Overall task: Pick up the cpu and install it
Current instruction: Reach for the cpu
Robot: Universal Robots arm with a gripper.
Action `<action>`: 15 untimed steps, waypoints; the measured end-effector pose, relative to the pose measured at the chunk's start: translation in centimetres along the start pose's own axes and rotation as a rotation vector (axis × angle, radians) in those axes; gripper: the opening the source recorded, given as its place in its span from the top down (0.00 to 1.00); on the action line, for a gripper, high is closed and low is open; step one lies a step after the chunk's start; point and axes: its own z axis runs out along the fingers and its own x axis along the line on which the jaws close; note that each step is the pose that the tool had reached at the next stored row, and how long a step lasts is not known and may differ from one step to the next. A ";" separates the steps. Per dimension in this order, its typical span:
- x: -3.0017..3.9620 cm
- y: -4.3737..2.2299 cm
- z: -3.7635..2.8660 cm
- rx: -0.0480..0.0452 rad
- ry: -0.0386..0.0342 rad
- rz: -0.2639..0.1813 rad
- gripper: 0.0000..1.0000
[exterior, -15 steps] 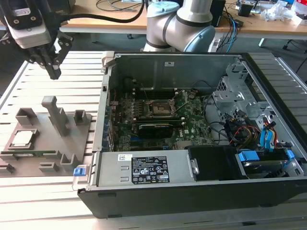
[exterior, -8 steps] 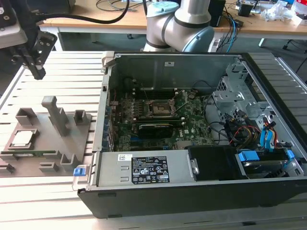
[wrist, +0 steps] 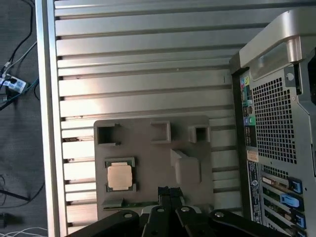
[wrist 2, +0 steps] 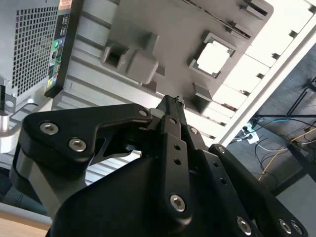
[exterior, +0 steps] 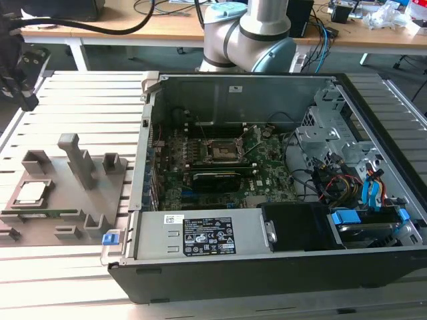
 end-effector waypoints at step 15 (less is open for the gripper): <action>4.34 -0.33 -0.09 0.0000 -0.0002 0.000 0.89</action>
